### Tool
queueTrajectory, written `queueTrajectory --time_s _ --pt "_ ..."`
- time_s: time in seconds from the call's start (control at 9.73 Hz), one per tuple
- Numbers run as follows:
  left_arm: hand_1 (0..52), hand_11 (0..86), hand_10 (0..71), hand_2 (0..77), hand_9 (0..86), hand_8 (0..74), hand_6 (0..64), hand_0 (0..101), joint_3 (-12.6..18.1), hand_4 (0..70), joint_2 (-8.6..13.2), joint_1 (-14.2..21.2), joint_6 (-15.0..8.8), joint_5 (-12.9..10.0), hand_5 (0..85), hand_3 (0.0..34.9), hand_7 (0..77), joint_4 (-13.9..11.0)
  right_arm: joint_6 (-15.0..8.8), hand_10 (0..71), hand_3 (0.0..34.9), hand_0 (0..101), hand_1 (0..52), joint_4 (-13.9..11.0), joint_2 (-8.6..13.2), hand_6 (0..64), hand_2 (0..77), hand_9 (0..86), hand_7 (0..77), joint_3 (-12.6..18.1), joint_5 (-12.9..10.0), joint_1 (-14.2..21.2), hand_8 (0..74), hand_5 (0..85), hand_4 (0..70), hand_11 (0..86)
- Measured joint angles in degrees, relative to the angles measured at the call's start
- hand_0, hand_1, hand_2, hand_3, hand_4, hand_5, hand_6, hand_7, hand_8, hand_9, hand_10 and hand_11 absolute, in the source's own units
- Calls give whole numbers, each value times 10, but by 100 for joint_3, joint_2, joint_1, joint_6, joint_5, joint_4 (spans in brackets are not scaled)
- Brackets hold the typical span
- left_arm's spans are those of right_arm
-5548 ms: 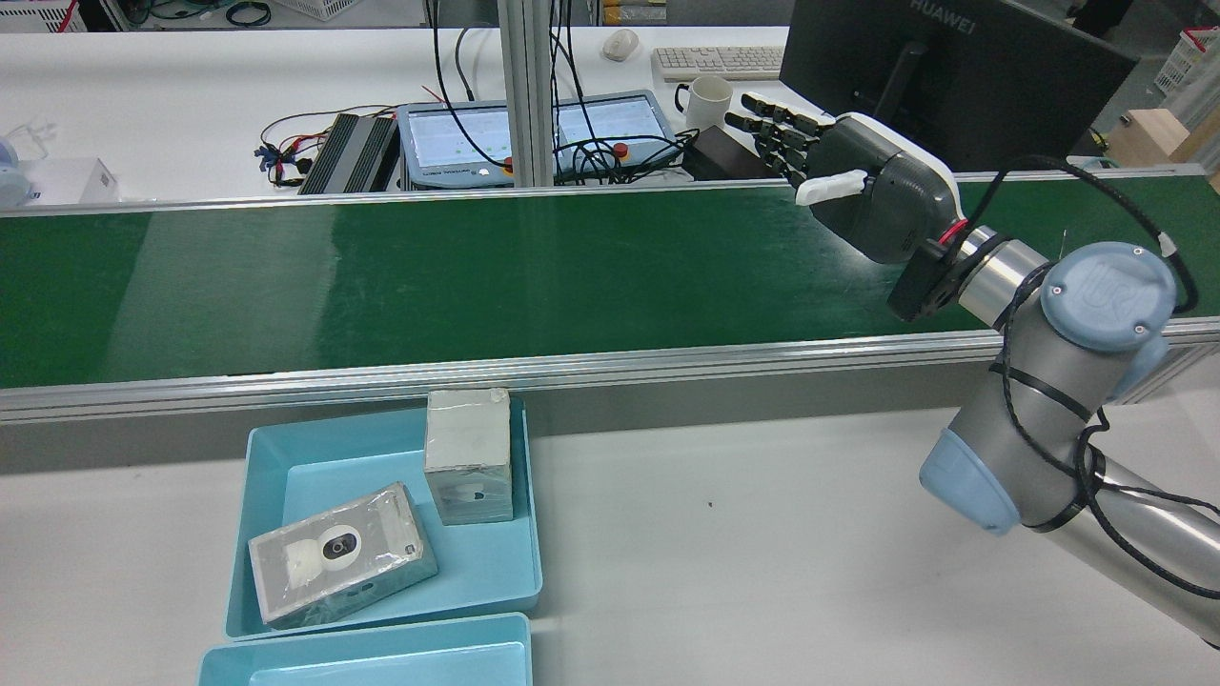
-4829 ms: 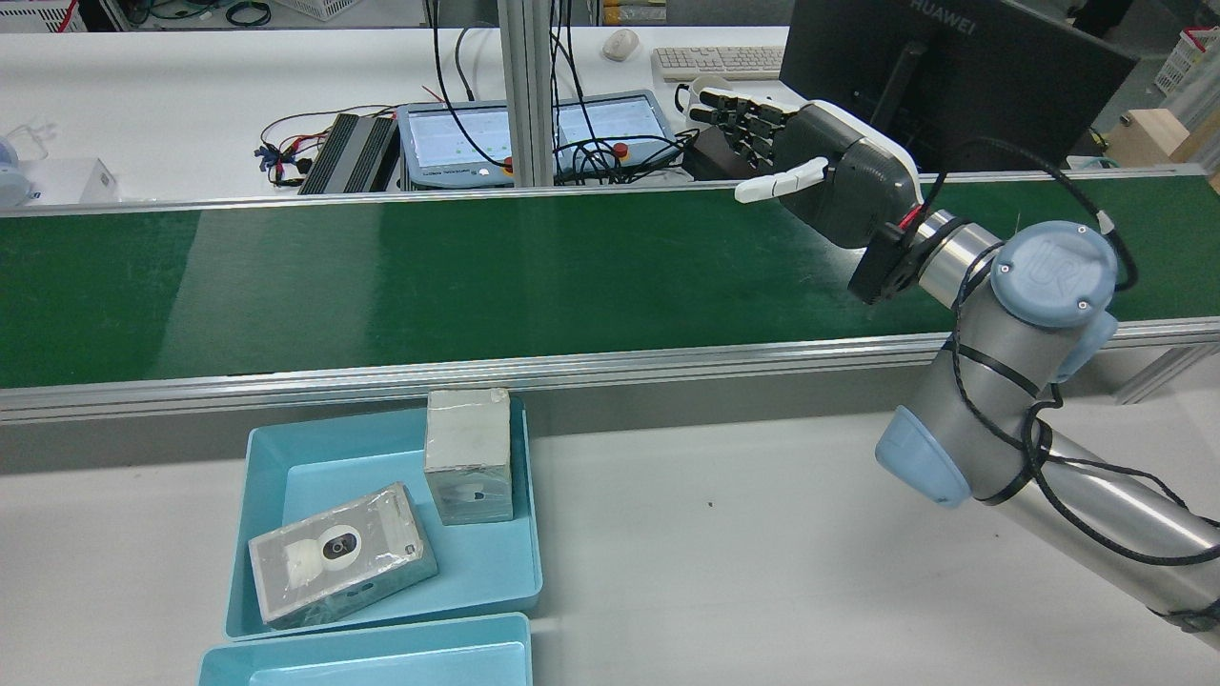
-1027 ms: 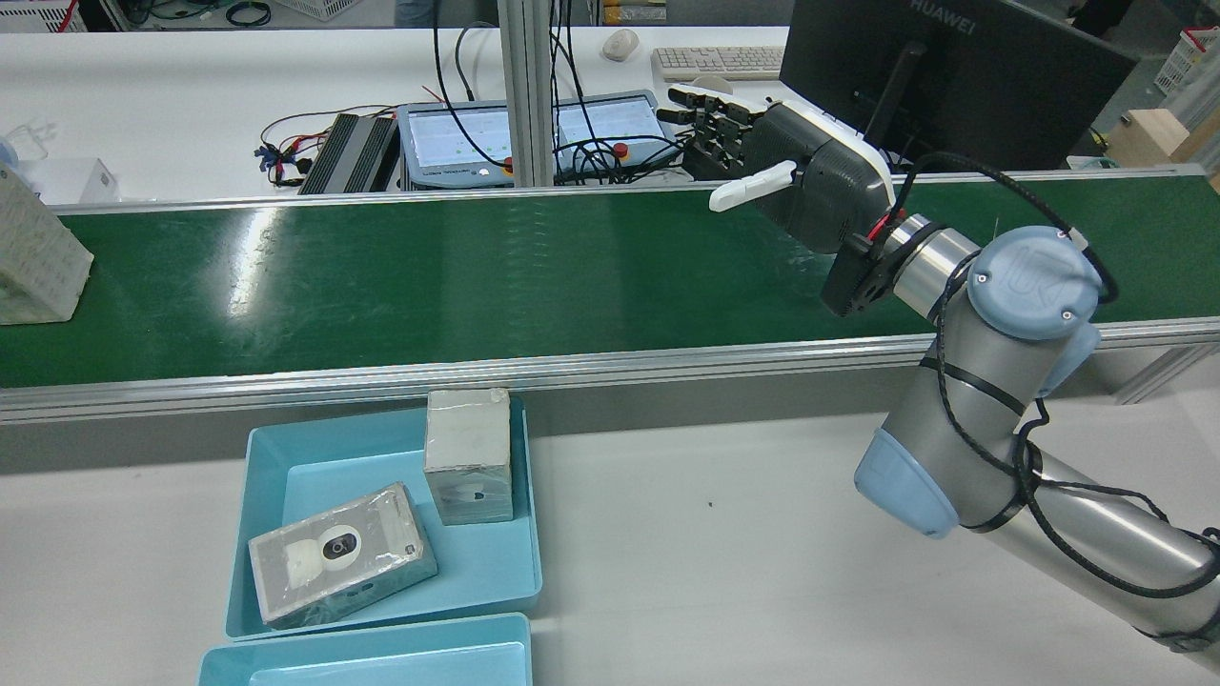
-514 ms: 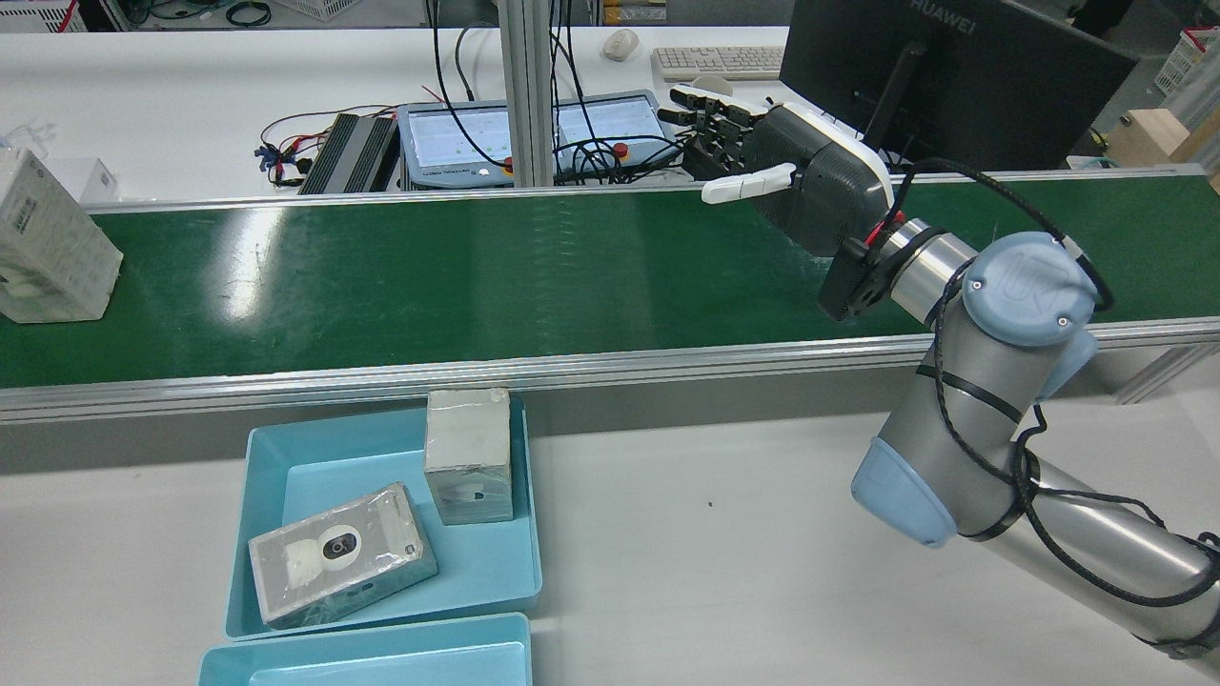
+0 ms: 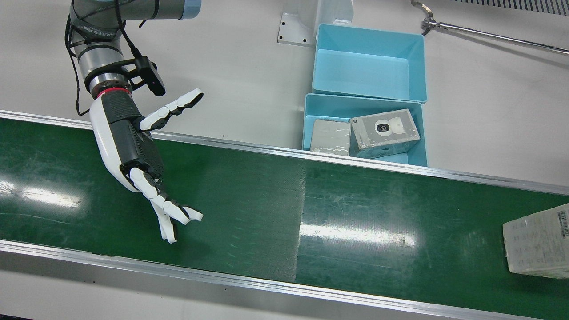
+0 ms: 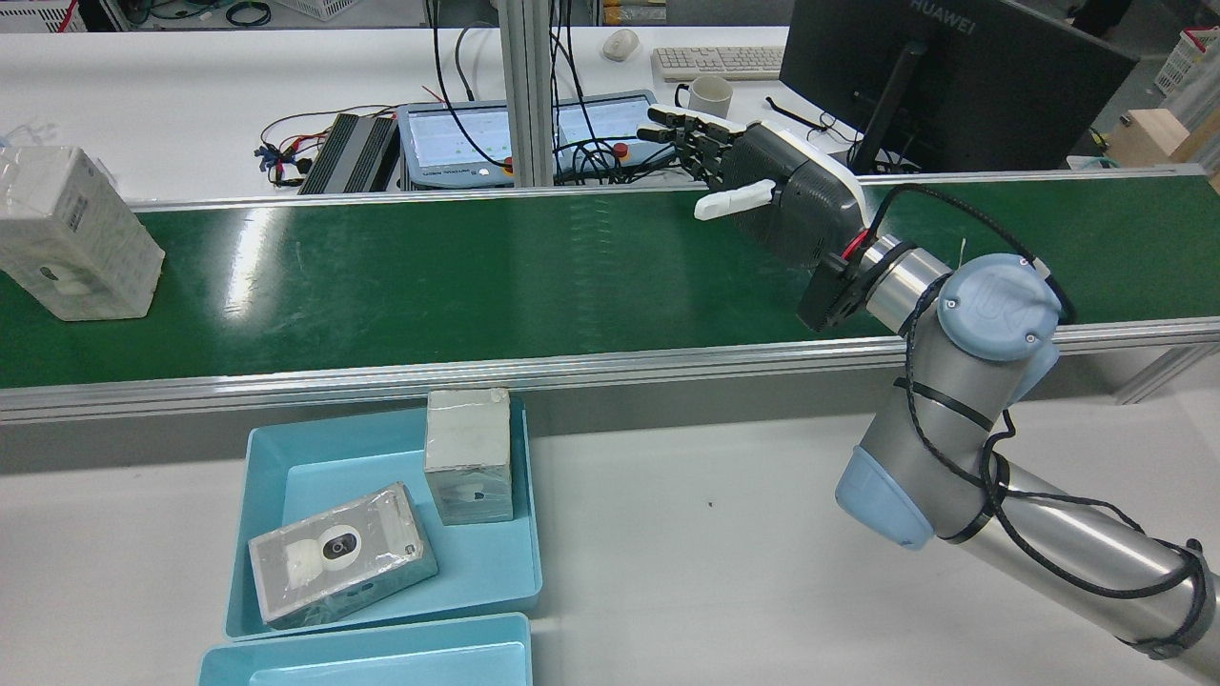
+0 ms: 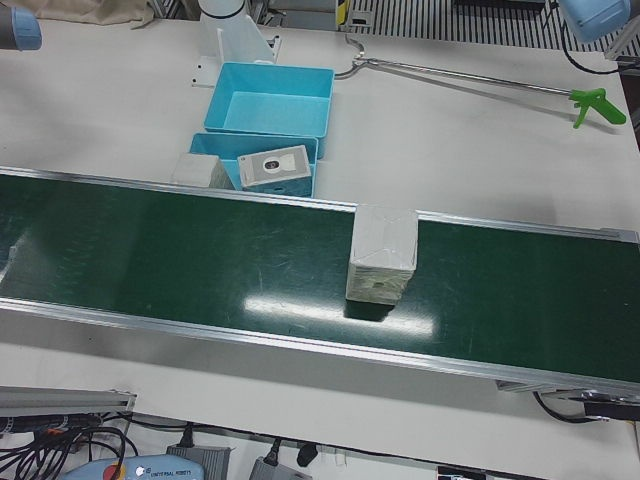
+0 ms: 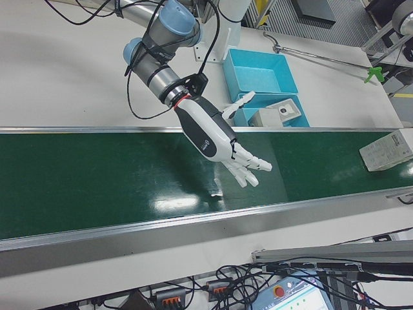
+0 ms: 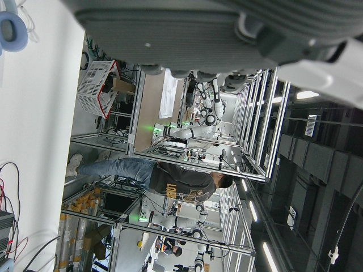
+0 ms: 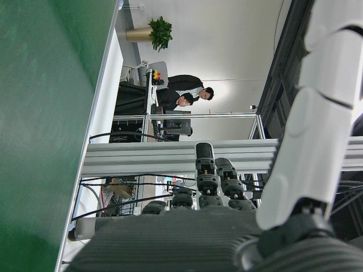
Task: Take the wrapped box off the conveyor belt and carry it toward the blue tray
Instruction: 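Move the right hand along the belt toward the approaching wrapped box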
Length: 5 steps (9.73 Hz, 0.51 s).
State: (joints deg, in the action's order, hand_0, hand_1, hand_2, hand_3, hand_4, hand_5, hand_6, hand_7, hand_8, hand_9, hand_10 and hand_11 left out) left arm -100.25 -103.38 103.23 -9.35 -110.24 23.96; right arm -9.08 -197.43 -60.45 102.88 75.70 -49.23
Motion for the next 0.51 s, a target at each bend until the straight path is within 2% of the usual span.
queueTrajectory --time_s 0.1,0.51 --pt "0 5 0 11 0 5 5 0 0 5 0 0 0 0 11 0 5 0 36 0 0 448 93 6 12 76 82 44 175 -19 -5 30 33 93 115 11" --pt "0 5 0 5 0 5 5 0 0 0 0 0 0 0 11 0 5 0 75 0 0 446 93 11 16 65 82 44 169 -32 -14 56 33 93 98 11"
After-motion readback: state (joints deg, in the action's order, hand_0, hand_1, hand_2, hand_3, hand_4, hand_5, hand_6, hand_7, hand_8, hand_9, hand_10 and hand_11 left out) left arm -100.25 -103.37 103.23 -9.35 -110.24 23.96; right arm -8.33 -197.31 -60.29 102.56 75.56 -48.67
